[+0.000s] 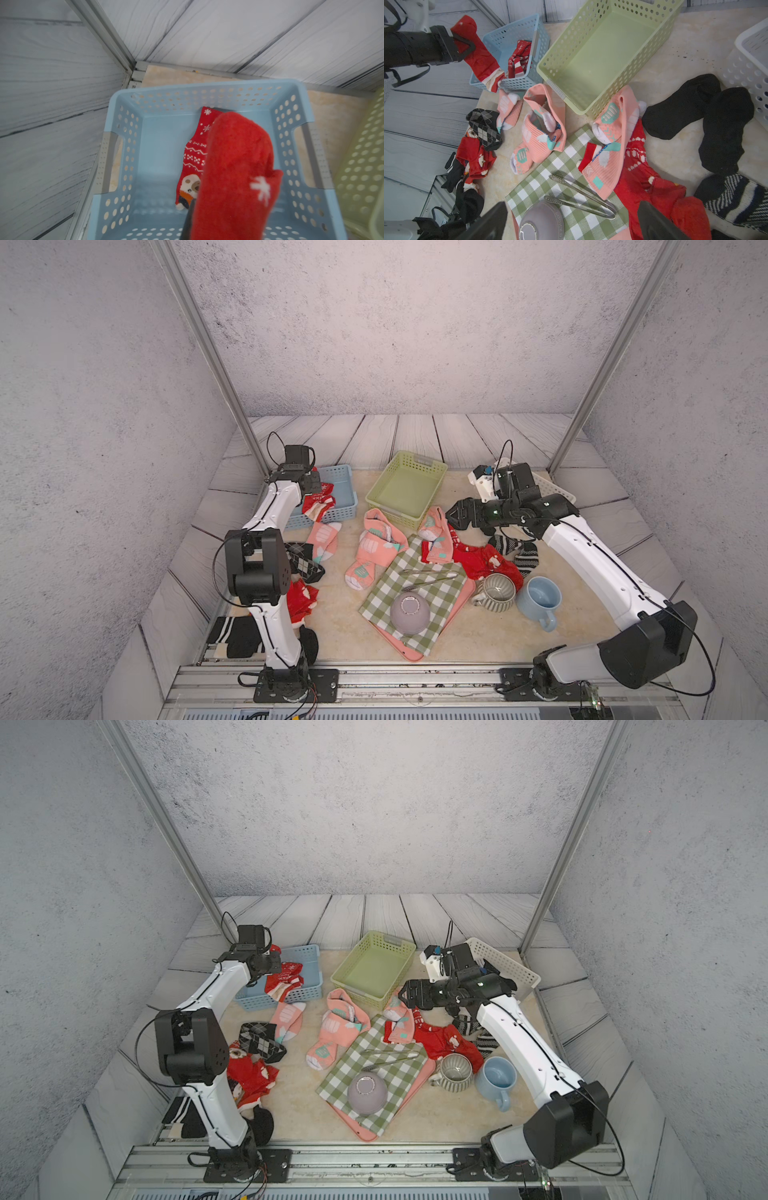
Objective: Sort the socks into the basket by color
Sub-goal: Place the sock in the bin.
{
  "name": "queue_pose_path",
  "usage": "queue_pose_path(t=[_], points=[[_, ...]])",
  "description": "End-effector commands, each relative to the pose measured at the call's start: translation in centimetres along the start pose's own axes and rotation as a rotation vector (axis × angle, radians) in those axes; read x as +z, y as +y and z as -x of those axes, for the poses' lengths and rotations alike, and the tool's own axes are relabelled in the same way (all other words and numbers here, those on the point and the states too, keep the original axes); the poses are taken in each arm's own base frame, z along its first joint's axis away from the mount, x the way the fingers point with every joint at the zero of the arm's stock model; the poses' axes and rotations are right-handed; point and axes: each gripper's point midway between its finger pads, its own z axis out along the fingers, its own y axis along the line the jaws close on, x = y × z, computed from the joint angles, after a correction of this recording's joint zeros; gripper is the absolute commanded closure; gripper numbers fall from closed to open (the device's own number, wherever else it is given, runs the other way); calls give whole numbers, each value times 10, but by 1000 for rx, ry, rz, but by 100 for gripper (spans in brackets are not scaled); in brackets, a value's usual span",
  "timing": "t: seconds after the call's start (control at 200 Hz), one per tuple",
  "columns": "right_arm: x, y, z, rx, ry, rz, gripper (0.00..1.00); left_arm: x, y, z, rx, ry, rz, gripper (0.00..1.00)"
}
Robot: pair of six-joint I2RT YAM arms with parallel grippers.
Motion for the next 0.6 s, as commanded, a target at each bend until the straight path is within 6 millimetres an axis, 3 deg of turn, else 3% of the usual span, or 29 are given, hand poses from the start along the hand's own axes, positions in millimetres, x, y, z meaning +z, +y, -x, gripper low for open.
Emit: queue_pose_path(t=[0.0,0.235,0.43,0.595], points=[[11,-5,-3,23,33,7,1,18,13,-11,-10,66,41,100],[17,-11,-5,41,54,-8,1,46,16,-26,-17,124,33,100],[14,-17,-4,55,58,-29,1,53,10,-36,-34,152,4,100],[5,-22,-1,67,23,-57,1,55,8,-44,-46,173,-11,79]])
